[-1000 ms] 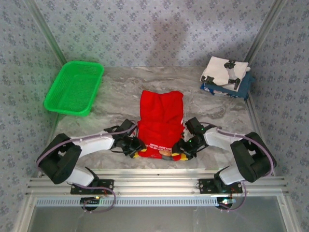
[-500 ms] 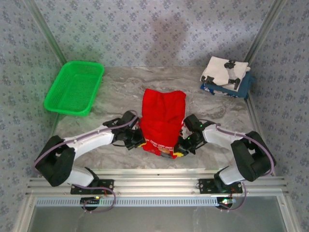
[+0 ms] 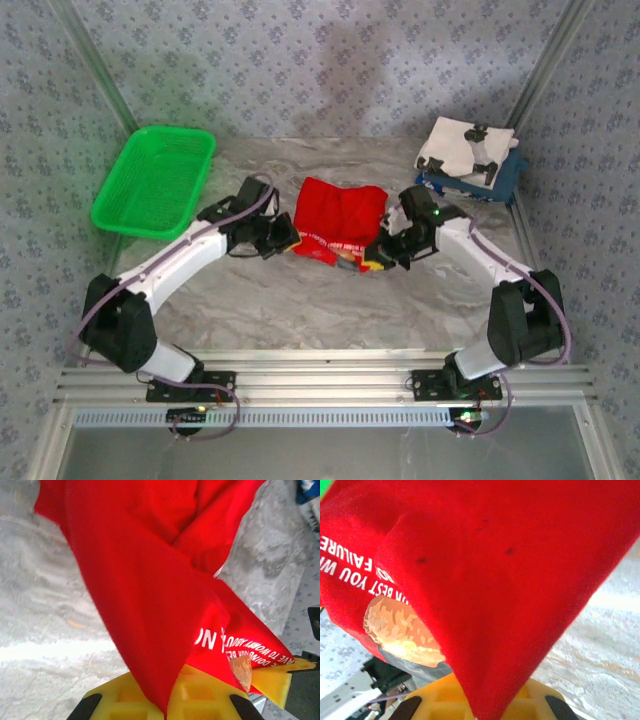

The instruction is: Fold and stack the t-shirts

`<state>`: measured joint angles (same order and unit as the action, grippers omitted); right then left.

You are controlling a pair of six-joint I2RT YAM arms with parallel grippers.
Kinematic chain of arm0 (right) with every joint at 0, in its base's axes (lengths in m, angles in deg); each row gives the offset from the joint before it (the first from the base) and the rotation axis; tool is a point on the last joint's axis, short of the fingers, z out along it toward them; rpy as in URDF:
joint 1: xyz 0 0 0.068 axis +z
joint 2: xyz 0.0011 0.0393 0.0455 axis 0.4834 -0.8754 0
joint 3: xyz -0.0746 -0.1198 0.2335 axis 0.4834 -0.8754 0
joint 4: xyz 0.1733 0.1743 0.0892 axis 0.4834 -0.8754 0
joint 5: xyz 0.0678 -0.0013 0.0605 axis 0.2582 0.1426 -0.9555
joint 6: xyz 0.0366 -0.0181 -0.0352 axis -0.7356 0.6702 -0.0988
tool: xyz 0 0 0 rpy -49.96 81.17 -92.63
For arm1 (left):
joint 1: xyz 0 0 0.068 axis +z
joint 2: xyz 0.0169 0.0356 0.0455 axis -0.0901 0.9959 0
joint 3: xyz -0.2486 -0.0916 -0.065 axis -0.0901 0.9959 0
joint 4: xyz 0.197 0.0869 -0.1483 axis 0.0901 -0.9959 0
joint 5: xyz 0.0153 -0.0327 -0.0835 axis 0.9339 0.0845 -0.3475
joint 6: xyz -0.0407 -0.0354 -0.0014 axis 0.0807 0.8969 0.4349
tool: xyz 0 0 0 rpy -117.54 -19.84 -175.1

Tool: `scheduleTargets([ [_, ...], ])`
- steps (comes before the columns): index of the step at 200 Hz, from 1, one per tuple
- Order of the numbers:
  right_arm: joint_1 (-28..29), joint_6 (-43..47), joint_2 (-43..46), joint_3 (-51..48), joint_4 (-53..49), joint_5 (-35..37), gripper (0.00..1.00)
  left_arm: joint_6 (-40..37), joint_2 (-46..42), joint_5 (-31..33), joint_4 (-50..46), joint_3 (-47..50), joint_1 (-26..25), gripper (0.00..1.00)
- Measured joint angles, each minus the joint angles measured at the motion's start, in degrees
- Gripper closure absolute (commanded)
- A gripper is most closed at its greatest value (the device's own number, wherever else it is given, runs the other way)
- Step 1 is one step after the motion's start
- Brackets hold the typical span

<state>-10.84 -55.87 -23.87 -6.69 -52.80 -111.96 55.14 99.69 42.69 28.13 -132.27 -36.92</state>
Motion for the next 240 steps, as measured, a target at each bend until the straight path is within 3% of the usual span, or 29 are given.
scheduleTargets([
  [68,-5.4,4.7,-12.6,16.8,-5.5,-2.0,1.0,-4.4,12.4,-4.9,-0.5,-14.4,5.2,1.0],
  [197,-10.8,6.0,-32.2,34.2,-6.5,-4.6,1.0,-7.1,38.5,-14.4,-0.4,-38.6,11.6,0.99],
  [210,-11.1,5.9,-34.1,35.6,-6.3,-4.6,0.96,-7.2,42.0,-15.3,-0.7,-42.6,11.9,0.98],
  [225,-11.4,5.9,-36.0,36.6,-5.4,-4.6,0.91,-7.3,46.7,-16.1,-1.0,-48.3,12.0,0.87],
  [240,-11.9,5.2,-37.9,37.5,-4.3,-4.7,0.78,-7.5,51.6,-17.0,-1.1,-54.9,12.1,0.58],
])
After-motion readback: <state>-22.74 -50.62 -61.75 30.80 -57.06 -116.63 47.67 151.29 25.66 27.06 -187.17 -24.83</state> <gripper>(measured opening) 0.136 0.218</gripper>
